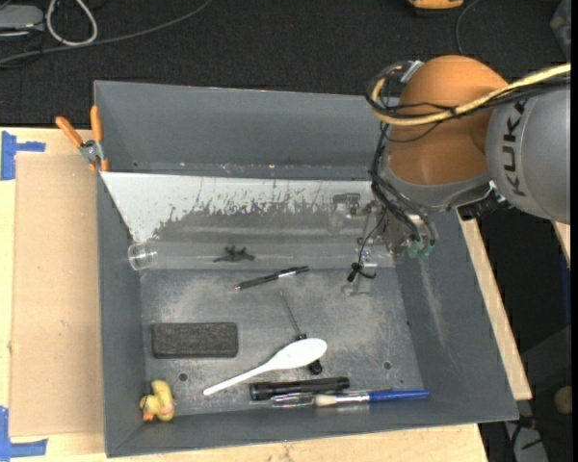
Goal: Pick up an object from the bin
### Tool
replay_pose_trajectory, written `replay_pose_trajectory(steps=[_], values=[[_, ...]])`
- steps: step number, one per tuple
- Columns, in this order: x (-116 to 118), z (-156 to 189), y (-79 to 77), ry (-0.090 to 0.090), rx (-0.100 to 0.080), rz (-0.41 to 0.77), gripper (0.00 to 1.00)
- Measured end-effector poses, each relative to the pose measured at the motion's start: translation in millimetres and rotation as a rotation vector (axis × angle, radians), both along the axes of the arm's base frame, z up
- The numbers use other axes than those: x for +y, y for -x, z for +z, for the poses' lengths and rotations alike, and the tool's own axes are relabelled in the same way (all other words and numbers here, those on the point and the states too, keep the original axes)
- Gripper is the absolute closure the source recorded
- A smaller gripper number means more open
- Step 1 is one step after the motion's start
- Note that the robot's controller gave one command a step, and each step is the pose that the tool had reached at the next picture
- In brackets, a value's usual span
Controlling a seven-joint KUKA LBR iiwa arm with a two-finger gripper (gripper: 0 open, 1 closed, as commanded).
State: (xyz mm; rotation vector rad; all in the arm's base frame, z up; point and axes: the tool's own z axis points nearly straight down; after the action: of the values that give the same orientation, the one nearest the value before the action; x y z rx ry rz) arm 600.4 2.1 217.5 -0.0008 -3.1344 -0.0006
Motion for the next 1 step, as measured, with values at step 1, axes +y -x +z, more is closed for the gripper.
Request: replay_pose_trajectory(steps=[1], values=[[0.0,3.5,-1.4,0.000,-0.007,0.000,0.00]])
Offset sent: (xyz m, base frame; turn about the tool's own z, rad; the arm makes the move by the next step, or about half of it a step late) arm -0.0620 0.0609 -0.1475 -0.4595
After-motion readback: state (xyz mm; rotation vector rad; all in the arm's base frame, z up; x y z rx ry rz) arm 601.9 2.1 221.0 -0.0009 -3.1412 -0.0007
